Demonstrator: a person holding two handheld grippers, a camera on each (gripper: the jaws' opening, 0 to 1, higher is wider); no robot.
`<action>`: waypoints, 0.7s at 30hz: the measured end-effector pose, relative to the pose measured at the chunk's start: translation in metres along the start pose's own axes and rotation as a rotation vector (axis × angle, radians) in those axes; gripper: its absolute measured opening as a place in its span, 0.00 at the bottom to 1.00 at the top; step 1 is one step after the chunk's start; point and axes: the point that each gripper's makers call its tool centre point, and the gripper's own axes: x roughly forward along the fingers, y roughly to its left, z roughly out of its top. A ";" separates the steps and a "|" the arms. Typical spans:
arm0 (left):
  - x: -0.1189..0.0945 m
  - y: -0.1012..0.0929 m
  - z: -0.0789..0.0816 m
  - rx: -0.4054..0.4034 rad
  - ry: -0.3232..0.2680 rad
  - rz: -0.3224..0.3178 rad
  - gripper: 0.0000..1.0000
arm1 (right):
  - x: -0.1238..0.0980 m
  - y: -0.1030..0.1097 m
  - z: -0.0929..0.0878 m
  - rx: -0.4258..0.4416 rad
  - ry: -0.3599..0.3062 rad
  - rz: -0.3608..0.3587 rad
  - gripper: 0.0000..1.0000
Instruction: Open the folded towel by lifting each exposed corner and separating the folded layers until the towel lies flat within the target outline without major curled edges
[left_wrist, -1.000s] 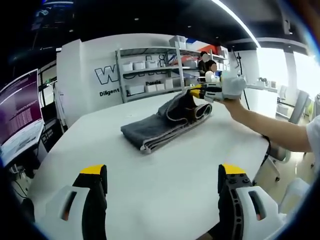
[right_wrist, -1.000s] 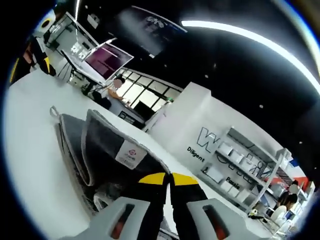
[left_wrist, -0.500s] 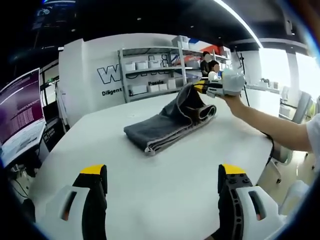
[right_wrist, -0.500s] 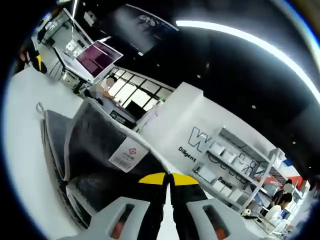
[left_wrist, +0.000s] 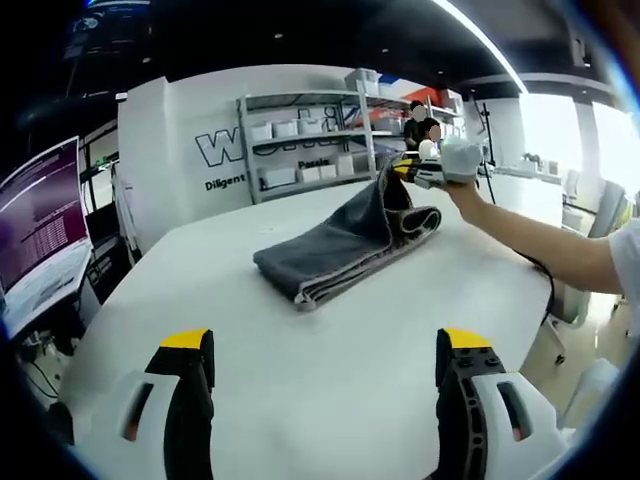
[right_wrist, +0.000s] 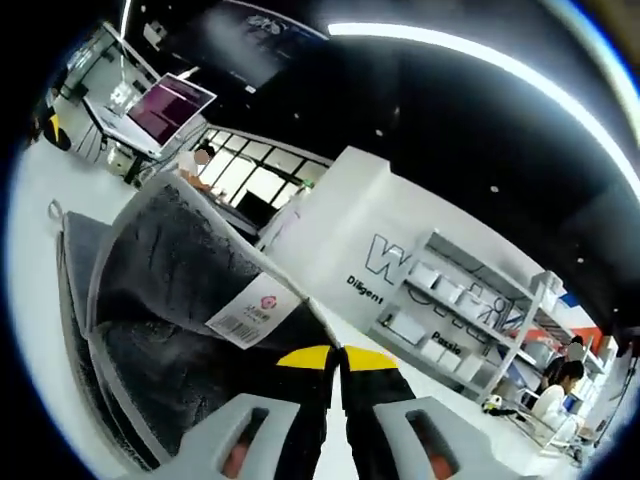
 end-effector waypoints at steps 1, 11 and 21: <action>0.001 0.000 0.000 0.002 0.002 0.001 0.90 | 0.000 -0.001 -0.002 0.010 0.003 -0.001 0.00; 0.007 -0.006 0.000 0.027 0.020 -0.004 0.90 | 0.000 -0.019 -0.054 0.210 0.102 0.002 0.00; 0.012 -0.012 0.007 0.055 0.019 -0.021 0.90 | -0.005 -0.023 -0.076 0.259 0.153 0.016 0.00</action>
